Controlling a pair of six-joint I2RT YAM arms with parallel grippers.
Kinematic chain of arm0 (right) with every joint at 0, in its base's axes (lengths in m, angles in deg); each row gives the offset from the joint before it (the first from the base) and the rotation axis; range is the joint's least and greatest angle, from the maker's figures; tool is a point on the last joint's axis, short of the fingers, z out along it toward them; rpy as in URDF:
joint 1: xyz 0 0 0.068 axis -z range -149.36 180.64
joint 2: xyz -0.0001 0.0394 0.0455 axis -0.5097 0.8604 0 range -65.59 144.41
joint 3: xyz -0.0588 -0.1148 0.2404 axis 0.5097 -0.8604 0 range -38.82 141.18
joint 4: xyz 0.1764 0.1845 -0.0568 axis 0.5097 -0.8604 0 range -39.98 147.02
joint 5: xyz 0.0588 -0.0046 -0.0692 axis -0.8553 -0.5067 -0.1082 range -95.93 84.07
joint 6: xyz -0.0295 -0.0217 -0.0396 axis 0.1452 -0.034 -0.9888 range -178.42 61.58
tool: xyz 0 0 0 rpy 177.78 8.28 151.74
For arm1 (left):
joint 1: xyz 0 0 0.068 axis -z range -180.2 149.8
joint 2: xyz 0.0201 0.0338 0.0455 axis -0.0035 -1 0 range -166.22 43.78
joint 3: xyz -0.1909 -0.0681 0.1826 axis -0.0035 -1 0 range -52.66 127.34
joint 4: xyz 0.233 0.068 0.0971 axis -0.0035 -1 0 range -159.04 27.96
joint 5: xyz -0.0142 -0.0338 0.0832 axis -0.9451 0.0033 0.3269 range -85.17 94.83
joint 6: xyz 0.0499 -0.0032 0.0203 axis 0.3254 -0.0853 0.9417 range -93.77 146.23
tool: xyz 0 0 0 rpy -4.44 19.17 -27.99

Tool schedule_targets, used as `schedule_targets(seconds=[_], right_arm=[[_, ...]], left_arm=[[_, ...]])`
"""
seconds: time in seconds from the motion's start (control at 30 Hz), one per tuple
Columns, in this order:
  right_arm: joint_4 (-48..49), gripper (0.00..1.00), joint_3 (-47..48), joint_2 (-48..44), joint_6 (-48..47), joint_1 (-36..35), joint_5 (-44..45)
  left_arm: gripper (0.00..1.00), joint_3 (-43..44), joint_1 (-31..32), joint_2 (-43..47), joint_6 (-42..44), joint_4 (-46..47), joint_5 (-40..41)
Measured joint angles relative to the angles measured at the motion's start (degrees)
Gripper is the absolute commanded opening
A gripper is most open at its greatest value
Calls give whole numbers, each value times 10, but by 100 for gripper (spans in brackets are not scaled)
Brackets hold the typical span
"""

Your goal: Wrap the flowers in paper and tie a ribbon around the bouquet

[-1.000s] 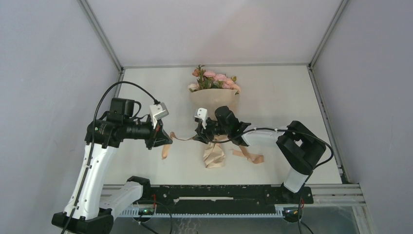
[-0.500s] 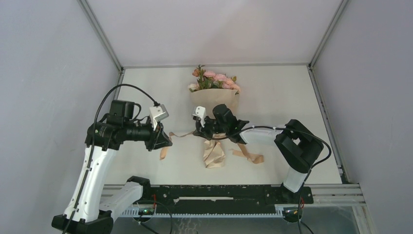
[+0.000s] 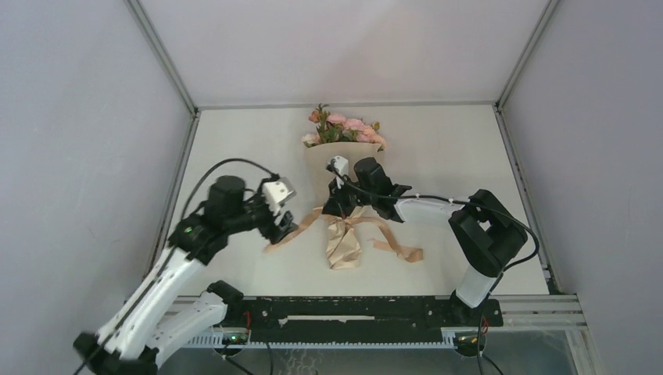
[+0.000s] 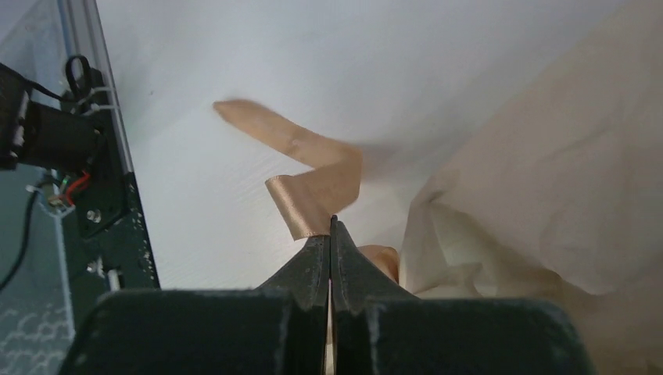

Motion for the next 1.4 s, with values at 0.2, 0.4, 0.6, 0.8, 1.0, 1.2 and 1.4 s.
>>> schedule_targets(seconds=[0.2,0.4,0.6,0.8,1.0,1.2,1.4], right_arm=[[-11,0,0,-3,80,22,-15],[-40,0,0,-27,133,23,1],[-54,0,0,-31,176,19,11],[-45,0,3,-31,201,24,13],[-49,0,3,-31,210,34,14],[-50,0,3,-30,222,35,12],[-56,0,3,-29,228,40,6]], left_arm=[[70,-121,48,-191,-172,285,49],[71,-212,62,-242,-267,505,91],[52,-299,91,-305,-296,732,116],[46,-313,96,-338,-310,826,124],[53,-312,99,-382,-333,893,110],[48,-311,121,-409,-365,950,109],[26,-316,138,-419,-395,968,139]])
